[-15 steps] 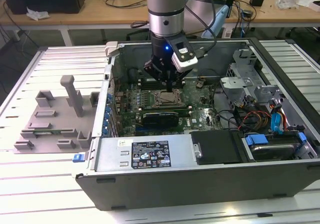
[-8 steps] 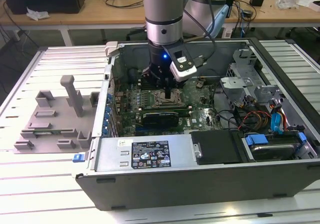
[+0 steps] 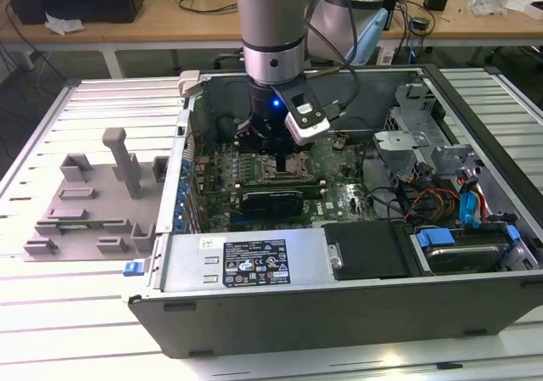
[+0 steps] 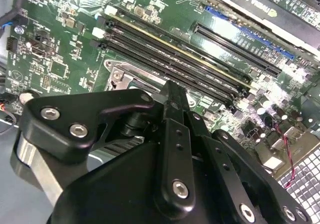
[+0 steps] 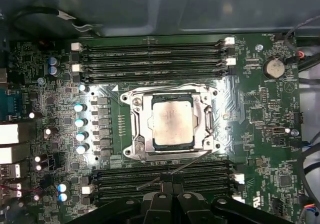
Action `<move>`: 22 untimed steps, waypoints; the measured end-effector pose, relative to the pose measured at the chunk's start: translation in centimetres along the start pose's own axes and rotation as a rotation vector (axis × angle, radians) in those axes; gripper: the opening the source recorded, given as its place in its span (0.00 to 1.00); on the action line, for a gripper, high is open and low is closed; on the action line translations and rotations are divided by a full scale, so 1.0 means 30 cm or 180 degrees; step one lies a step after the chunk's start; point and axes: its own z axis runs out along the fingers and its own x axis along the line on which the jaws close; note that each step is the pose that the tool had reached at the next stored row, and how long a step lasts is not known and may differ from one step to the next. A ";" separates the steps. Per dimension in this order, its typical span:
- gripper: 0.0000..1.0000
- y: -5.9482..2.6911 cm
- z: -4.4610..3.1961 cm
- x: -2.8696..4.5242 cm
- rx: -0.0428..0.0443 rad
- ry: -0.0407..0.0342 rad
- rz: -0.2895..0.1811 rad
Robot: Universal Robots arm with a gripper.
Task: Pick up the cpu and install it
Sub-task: 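Install the second cpu locking lever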
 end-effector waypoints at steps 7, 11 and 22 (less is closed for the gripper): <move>0.11 -0.002 0.008 0.027 -0.0007 -0.0019 0.0000; 0.11 -0.003 0.018 0.045 -0.0007 -0.0029 0.0000; 0.11 -0.005 0.045 0.070 -0.0007 -0.0035 0.0000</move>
